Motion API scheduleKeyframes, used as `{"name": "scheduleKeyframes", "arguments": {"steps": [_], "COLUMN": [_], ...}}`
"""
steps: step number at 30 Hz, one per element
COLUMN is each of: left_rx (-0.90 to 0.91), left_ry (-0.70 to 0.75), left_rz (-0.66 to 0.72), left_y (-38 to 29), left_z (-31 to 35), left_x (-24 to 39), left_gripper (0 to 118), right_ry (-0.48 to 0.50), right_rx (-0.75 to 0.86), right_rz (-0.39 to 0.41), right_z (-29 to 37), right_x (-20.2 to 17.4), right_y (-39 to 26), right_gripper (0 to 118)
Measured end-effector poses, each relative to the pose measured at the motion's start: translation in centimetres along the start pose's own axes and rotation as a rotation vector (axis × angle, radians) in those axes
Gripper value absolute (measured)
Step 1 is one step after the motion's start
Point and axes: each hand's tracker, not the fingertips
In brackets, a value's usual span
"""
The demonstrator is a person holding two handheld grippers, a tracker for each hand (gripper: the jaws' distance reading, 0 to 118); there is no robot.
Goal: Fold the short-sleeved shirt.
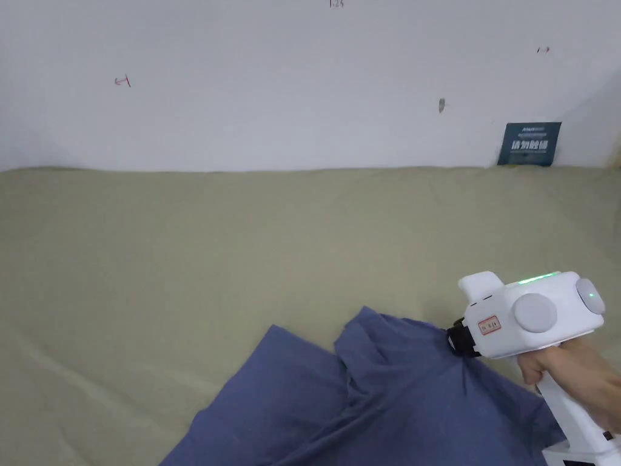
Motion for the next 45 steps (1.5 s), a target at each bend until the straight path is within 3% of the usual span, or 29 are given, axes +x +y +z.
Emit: {"name": "scheduleKeyframes", "arguments": {"steps": [2,5,11,20,28,34,41,43,45], "left_rx": [0.077,0.169,0.364,0.568,0.611,0.603,0.626,0.635,0.638], "left_ry": [-0.013,-0.064,-0.071,-0.054,0.016,0.083,0.112,0.103,0.126], "left_rz": [0.024,0.036,-0.071,-0.155,-0.143,-0.141,-0.114,-0.113,-0.135], "left_y": [0.9,3.3,9.8,21.9,27.8,29.3,33.2,34.6,36.1], "left_z": [1.9,5.8,14.1,25.1,29.0,28.6,28.4,28.4,28.3], "left_x": [0.1,0.7,5.0,10.9,12.7,13.3,13.2,13.4,13.9], "left_gripper": [1,1,1,1,1,1,1,1,1], "right_ry": [-0.028,-0.042,-0.157,-0.296,-0.310,-0.309,-0.333,-0.396,-0.397], "right_rx": [0.067,0.204,0.460,0.682,0.761,0.752,0.748,0.742,0.750], "right_rz": [0.035,0.027,0.056,-0.029,-0.115,-0.128,-0.107,-0.071,-0.059], "right_z": [4.5,12.5,28.6,43.0,44.9,42.7,41.6,41.5,41.5], "right_x": [-0.7,-1.0,-1.6,0.3,1.9,2.0,2.6,2.7,3.0], "right_y": [0.4,0.7,0.8,1.0,2.8,5.4,9.9,11.8,13.8], "right_gripper": [3,3,3,3,3,3,3,3,3]}}
